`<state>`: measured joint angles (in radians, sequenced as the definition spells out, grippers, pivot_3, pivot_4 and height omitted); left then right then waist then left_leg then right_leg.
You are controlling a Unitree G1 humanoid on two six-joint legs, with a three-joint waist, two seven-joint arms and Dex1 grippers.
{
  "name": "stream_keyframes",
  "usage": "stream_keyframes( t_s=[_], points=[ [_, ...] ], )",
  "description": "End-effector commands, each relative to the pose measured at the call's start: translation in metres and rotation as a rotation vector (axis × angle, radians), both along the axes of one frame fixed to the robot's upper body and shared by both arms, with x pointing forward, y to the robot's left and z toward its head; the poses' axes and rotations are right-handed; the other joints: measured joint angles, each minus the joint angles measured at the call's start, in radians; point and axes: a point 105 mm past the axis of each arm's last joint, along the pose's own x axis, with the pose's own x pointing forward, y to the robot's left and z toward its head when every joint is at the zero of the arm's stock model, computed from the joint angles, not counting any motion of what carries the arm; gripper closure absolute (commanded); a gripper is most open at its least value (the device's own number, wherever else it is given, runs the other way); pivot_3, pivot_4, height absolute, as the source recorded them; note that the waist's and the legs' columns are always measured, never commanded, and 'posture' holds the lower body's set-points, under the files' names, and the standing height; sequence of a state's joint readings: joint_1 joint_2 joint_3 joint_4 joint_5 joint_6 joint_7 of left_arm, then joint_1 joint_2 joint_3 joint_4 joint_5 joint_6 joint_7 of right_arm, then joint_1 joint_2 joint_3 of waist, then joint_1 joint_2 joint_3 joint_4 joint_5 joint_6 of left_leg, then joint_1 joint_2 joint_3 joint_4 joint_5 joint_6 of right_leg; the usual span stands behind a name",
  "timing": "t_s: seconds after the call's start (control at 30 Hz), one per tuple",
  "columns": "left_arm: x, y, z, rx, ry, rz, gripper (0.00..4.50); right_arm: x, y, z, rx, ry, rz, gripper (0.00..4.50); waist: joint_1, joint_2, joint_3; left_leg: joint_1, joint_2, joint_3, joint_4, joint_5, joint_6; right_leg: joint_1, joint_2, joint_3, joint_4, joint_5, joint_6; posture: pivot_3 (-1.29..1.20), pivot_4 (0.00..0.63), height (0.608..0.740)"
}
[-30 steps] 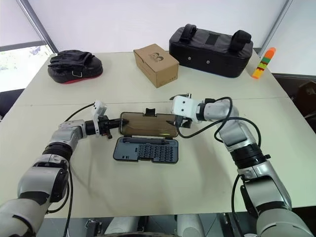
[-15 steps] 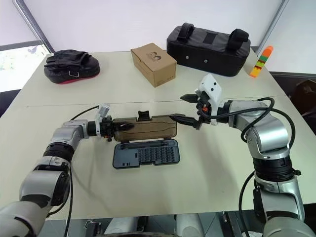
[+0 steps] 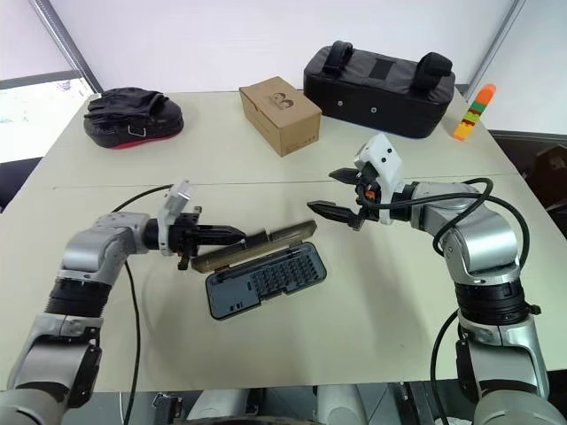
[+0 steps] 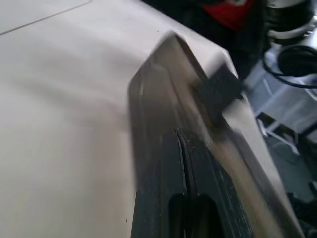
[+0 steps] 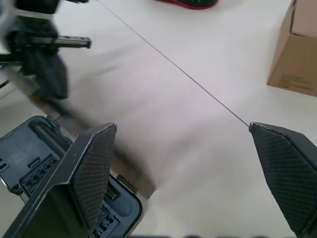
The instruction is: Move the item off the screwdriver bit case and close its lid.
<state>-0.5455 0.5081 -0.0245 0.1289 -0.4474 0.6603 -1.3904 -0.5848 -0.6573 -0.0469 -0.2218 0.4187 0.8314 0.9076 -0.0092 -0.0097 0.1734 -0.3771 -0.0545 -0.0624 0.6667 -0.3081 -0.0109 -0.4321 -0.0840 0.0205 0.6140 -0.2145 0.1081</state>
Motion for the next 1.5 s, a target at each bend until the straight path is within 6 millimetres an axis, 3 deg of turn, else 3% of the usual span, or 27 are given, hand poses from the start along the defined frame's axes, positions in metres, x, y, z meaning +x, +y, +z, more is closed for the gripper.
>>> stream_keyframes(
  t_s=[0.03,0.1,0.2,0.3,0.43,0.53,0.63,0.77,0.93,1.1,1.33,1.5],
  points=[
    [-0.011,-0.018,0.015,-0.023,-0.054,-0.063,4.5,0.002,0.002,0.015,0.011,-0.06,0.005,0.04,-0.002,0.0,0.0,0.0,0.0,0.0,0.0,0.0,0.0,0.0,0.0,0.0,0.0,0.0,0.0,0.0,0.15,0.74],
    [-0.022,-0.025,0.01,0.0,-0.043,-0.116,4.5,0.002,0.001,0.016,0.014,-0.061,0.004,0.04,-0.006,0.0,0.0,0.0,0.0,0.0,0.0,0.0,0.0,0.0,0.0,0.0,0.0,0.0,0.0,0.0,0.15,0.74],
    [-0.043,-0.024,-0.012,0.111,-0.027,-0.207,4.5,0.002,0.0,0.019,0.022,-0.061,0.001,0.04,-0.012,0.001,0.0,0.001,0.001,0.001,-0.001,0.0,0.0,0.0,0.001,0.001,0.0,0.0,0.0,0.0,0.15,0.74],
    [-0.047,-0.015,-0.033,0.215,-0.069,-0.209,4.5,0.0,0.001,0.022,0.035,-0.051,0.008,0.04,-0.008,0.002,0.001,0.002,0.001,0.002,-0.002,0.0,0.0,0.0,0.002,0.002,0.0,0.0,0.0,0.0,0.15,0.74],
    [-0.011,-0.012,-0.002,0.112,-0.157,-0.031,4.5,-0.01,0.006,0.026,0.085,-0.013,0.052,0.04,0.01,0.0,0.002,0.001,0.001,0.0,0.0,0.0,0.0,0.001,0.001,0.0,0.0,0.0,0.0,0.0,0.15,0.74],
    [0.006,-0.005,0.018,0.066,-0.203,0.054,4.5,-0.018,0.007,0.025,0.085,0.007,0.086,0.81,0.014,0.0,0.002,0.001,0.001,0.0,0.001,0.0,0.0,0.001,0.001,0.0,-0.001,0.0,0.0,0.0,0.15,0.74],
    [0.017,0.004,0.03,0.051,-0.233,0.107,4.5,-0.04,0.013,0.02,0.039,0.057,0.205,2.45,0.014,0.0,0.002,0.001,0.001,0.0,0.0,0.0,0.001,0.001,0.001,0.0,-0.002,0.0,0.0,0.0,0.15,0.74],
    [0.026,0.013,0.021,0.134,-0.252,0.112,4.5,-0.083,0.027,0.004,-0.035,0.185,0.419,4.47,0.012,0.0,0.003,-0.001,0.001,0.001,0.0,-0.001,0.002,0.0,0.001,0.0,-0.002,-0.001,0.0,0.0,0.15,0.74],
    [0.036,0.008,-0.008,0.279,-0.28,0.047,4.5,-0.118,0.039,-0.026,-0.109,0.308,0.568,4.47,0.017,0.0,0.003,0.0,0.001,0.001,0.0,-0.001,0.002,0.001,0.001,0.0,-0.002,-0.001,0.001,0.0,0.15,0.74],
    [0.043,-0.014,-0.027,0.311,-0.257,-0.015,4.5,-0.127,0.052,-0.057,-0.145,0.334,0.603,4.47,0.021,-0.001,0.003,0.0,0.0,0.001,0.002,-0.001,0.002,0.002,0.001,0.0,-0.002,-0.001,0.001,0.0,0.15,0.74],
    [0.042,-0.034,-0.037,0.323,-0.246,-0.103,4.5,-0.116,0.074,-0.091,-0.218,0.244,0.546,4.47,0.013,-0.001,0.003,0.0,0.0,0.001,0.002,-0.001,0.002,0.001,0.002,0.0,-0.001,-0.001,0.001,0.0,0.15,0.74],
    [0.04,-0.038,-0.043,0.361,-0.221,-0.152,4.5,-0.099,0.075,-0.113,-0.392,0.067,0.461,4.47,0.015,-0.001,0.003,0.0,0.0,0.001,0.002,-0.001,0.002,0.001,0.002,0.0,-0.001,-0.001,0.001,0.0,0.15,0.74]
  ],
)
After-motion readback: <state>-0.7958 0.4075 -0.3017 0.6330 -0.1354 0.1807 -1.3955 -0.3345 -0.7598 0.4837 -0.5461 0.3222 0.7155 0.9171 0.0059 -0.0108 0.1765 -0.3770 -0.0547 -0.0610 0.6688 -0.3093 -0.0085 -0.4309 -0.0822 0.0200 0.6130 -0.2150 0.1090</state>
